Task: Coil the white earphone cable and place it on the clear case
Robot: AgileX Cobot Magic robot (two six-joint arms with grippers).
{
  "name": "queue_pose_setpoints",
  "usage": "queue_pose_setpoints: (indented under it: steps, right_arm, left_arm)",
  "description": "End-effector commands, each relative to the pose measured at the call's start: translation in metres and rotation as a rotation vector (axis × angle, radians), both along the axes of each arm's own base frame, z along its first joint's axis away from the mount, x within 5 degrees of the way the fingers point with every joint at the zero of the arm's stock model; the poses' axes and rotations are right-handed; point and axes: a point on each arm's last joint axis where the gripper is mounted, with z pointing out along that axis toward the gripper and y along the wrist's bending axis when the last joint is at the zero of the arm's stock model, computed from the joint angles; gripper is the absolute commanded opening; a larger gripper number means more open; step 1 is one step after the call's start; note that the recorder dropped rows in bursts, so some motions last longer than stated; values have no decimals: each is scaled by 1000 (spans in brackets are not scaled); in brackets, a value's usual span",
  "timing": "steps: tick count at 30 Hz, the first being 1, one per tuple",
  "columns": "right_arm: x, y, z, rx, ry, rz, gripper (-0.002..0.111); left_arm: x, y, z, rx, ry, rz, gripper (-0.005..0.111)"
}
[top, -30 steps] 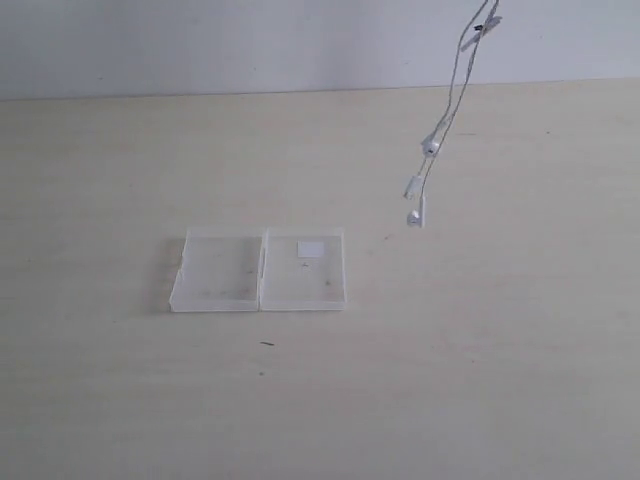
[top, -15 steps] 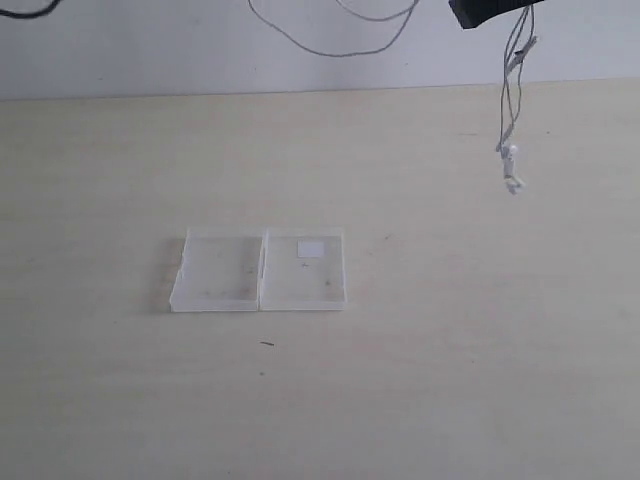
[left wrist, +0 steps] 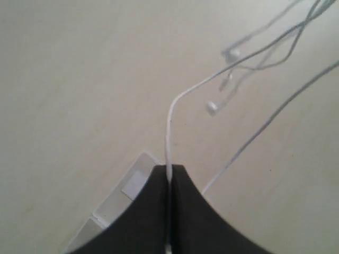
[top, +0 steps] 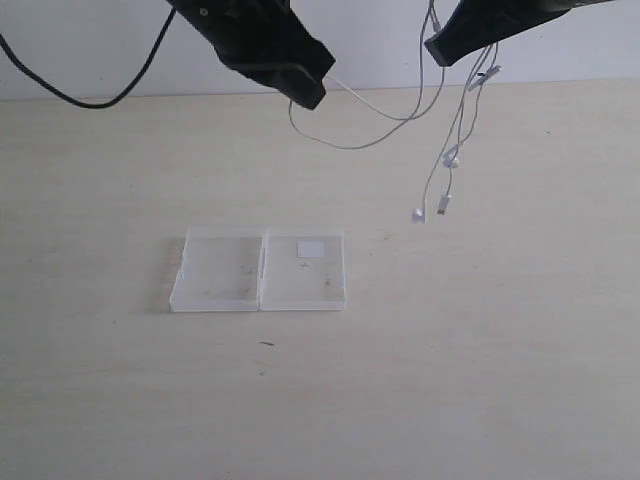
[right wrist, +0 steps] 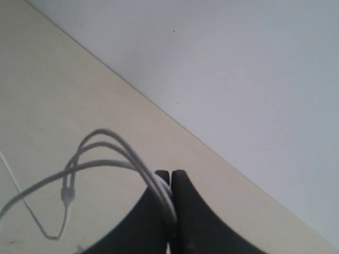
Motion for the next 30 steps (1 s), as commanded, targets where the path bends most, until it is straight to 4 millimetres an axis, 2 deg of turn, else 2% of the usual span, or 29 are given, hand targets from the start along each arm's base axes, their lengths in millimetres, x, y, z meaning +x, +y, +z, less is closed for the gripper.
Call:
queue_pose_setpoints:
  steps: [1, 8, 12, 16, 21, 30]
  right_arm:
    - [0, 0, 0, -5, -10, 9, 0]
    - [0, 1, 0, -2, -13, 13, 0]
    - [1, 1, 0, 0, -15, 16, 0]
    - [1, 1, 1, 6, -16, 20, 0]
    - [1, 2, 1, 30, -14, 12, 0]
    - [-1, 10, 2, 90, -16, 81, 0]
  left_arm:
    - [0, -1, -21, 19, 53, -32, 6]
    - [0, -6, -26, -24, 81, -49, 47]
    - [1, -6, -26, -27, 59, -43, 60]
    - [3, -12, -23, -100, 1, -86, 59]
    - [0, -19, -21, -367, -79, -214, 59]
    - [-1, 12, -54, -465, -156, -268, 59]
